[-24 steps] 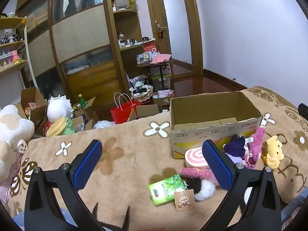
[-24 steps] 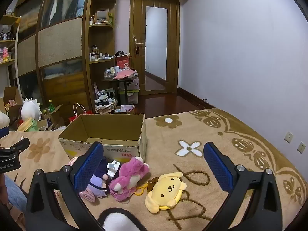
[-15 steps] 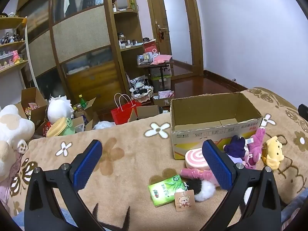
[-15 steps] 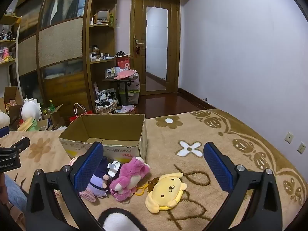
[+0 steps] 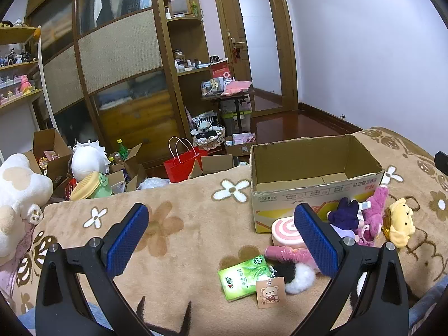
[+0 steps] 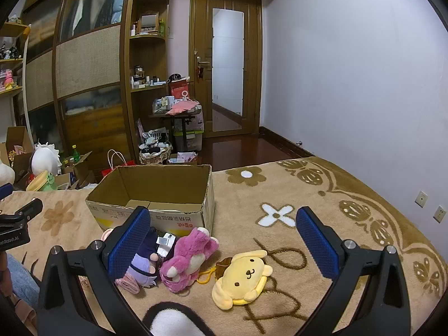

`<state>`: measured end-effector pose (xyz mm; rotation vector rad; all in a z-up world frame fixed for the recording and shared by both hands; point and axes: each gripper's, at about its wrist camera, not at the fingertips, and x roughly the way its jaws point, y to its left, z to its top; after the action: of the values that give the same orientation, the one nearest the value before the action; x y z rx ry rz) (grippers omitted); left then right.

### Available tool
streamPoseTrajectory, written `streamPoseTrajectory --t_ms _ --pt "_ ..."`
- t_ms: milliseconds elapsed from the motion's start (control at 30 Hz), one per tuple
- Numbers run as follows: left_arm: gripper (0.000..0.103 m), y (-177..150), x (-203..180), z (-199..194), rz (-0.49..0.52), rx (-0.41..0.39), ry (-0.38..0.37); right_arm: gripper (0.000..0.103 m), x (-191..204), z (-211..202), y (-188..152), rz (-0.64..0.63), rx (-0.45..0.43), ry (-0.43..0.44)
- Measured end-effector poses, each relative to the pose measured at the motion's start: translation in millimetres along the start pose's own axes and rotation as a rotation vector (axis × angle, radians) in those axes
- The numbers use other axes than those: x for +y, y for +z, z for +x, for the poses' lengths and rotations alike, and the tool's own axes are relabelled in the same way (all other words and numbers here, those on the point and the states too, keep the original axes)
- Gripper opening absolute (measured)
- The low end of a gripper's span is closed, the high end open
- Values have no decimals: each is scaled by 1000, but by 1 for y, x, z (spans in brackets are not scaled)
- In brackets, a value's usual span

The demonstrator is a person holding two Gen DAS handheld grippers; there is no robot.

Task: Organize soft objects

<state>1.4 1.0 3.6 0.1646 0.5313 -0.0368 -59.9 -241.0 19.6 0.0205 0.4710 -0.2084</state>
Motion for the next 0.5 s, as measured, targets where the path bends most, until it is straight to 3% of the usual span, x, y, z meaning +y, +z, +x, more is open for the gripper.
streamPoseTrajectory --t_ms 500 --pt "103 -1 0 0 1 -2 1 103 0 0 0 1 4 1"
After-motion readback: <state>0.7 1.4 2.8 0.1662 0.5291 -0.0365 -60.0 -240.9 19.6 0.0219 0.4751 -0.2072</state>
